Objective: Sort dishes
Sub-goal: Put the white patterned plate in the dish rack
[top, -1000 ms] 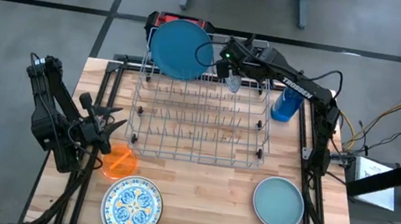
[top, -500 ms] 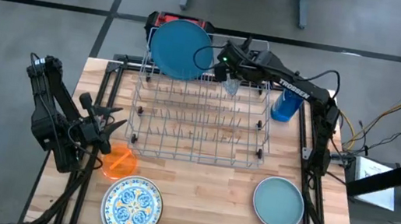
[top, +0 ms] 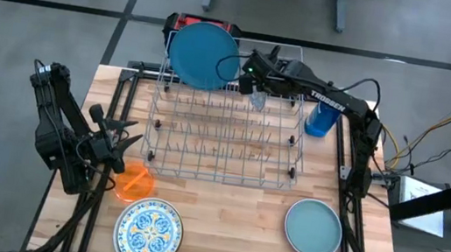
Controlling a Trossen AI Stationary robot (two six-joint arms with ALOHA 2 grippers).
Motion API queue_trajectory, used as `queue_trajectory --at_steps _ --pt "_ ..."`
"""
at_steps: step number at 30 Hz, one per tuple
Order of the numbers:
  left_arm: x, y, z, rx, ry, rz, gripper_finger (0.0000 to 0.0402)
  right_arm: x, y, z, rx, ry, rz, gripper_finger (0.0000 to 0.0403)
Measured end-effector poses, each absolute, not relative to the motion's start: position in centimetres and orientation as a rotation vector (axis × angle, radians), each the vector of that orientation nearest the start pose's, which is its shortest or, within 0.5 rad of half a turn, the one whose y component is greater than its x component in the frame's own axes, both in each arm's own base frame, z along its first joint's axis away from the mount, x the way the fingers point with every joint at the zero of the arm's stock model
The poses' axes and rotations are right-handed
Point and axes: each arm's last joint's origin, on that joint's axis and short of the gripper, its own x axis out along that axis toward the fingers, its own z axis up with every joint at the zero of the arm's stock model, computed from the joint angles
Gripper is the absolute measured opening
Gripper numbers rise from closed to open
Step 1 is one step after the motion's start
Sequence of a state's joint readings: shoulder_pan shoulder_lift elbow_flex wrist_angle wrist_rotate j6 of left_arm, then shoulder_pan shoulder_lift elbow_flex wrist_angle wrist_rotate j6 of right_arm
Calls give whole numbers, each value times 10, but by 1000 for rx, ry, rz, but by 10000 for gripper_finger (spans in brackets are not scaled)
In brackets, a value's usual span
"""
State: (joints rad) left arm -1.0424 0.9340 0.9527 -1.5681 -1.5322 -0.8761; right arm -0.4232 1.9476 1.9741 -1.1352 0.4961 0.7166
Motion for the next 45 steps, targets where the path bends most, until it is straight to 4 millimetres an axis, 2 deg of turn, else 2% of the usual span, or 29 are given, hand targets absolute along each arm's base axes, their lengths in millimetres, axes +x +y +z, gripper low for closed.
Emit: queue_trajectory --at_steps 20,30,35,38,45 --pt "80 -79 312 648 211 495 168 367 -181 301 579 783 -1185 24" --pt "80 -79 312 648 211 495 168 368 -181 300 572 779 -1174 26" --pt "80 -79 312 648 210 495 168 369 -179 299 585 794 -1138 68" --pt "80 -79 312 648 211 495 168 370 -179 300 585 789 -1136 81" --pt "80 -79 312 648 211 495 168 370 -180 300 574 784 -1139 71"
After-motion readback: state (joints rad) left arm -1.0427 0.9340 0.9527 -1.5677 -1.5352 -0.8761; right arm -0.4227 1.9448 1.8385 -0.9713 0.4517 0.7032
